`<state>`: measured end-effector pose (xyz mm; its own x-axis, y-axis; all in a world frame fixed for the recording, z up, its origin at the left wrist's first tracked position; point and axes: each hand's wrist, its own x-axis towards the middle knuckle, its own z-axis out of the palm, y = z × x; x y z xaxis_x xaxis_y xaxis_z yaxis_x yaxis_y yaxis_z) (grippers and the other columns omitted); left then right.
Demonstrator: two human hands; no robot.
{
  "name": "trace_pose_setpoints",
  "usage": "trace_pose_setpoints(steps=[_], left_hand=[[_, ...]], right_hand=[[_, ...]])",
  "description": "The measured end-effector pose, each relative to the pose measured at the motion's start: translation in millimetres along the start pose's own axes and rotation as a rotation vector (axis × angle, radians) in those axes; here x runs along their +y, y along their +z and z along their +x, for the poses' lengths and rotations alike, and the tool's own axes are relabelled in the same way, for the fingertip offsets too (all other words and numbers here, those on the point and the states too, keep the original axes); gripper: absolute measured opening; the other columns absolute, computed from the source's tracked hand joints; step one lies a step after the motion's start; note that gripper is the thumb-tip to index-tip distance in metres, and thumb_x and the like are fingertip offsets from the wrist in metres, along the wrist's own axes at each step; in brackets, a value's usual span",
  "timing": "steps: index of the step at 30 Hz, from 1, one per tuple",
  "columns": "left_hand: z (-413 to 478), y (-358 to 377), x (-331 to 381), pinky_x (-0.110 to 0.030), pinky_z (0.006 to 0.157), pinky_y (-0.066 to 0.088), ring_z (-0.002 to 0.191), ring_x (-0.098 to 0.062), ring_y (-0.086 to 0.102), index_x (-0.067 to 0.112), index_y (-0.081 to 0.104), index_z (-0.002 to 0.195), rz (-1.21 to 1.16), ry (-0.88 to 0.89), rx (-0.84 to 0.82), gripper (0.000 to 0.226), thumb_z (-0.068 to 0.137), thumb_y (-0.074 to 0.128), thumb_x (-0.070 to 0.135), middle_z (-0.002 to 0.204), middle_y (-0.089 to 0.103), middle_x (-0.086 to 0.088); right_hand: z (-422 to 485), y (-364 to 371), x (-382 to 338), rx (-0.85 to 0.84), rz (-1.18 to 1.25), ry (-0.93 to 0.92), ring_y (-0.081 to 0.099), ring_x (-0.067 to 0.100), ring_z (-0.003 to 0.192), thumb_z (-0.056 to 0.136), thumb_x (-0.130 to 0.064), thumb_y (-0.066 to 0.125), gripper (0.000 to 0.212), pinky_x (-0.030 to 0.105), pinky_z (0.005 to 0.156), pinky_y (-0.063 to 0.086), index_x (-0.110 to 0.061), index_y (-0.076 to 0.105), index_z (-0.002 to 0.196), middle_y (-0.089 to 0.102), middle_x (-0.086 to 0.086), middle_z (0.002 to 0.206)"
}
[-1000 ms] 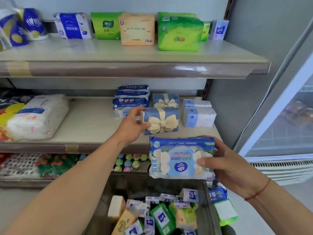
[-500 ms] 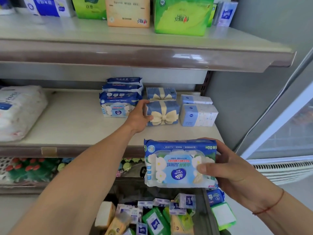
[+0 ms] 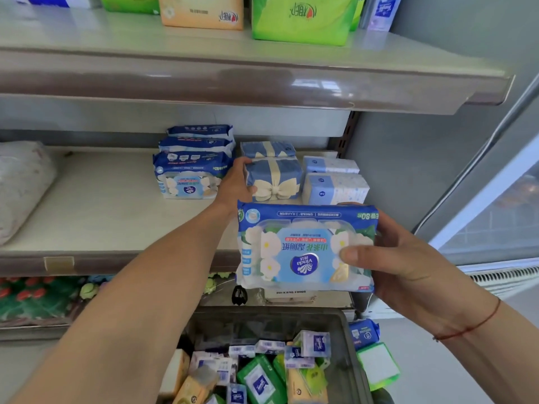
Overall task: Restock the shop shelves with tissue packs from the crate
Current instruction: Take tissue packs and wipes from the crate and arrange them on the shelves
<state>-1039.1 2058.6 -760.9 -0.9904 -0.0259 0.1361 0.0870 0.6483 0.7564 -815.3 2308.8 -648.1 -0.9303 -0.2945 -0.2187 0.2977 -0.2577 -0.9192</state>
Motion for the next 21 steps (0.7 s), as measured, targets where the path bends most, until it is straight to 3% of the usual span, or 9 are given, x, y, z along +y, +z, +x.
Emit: trace_pose_setpoints(steps=[6, 11, 16, 21], left_hand=[[20, 7, 3, -0.028, 0.088, 0.040, 0.125, -0.032, 0.055, 0.016, 0.035, 0.146, 0.072, -0.032, 0.022, 0.062, 0.094, 0.064, -0.001, 0.142, 0.051, -0.014], [36, 12, 2, -0.033, 0.102, 0.041, 0.129, -0.031, 0.050, 0.014, 0.033, 0.146, 0.066, -0.011, 0.016, 0.062, 0.093, 0.059, -0.005, 0.146, 0.045, -0.014], [44, 17, 1, -0.036, 0.111, 0.039, 0.134, -0.032, 0.047, 0.015, 0.029, 0.153, 0.097, -0.018, 0.033, 0.072, 0.091, 0.058, -0.009, 0.147, 0.044, -0.017], [34, 16, 11, -0.039, 0.110, 0.041, 0.133, -0.035, 0.048, 0.019, 0.006, 0.163, 0.230, 0.004, -0.016, 0.087, 0.094, 0.052, -0.005, 0.154, 0.038, -0.020]], right_hand=[[4, -3, -3, 0.001, 0.022, -0.002, 0.074, 0.041, 0.101, 0.070, 0.006, 0.072, 0.060, 0.044, 0.072, 0.063, -0.016, 0.064, 0.125, 0.073, 0.021, 0.120], [7, -5, -6, 0.020, 0.028, -0.005, 0.075, 0.040, 0.096, 0.067, 0.006, 0.072, 0.058, 0.041, 0.067, 0.063, -0.016, 0.067, 0.120, 0.074, 0.021, 0.115], [10, -6, -4, 0.023, 0.012, -0.015, 0.075, 0.039, 0.097, 0.066, 0.006, 0.072, 0.061, 0.045, 0.073, 0.064, -0.015, 0.064, 0.123, 0.075, 0.020, 0.114], [12, -5, -4, -0.005, -0.017, -0.021, 0.072, 0.043, 0.106, 0.071, 0.006, 0.072, 0.066, 0.049, 0.082, 0.063, -0.013, 0.057, 0.133, 0.072, 0.022, 0.121]])
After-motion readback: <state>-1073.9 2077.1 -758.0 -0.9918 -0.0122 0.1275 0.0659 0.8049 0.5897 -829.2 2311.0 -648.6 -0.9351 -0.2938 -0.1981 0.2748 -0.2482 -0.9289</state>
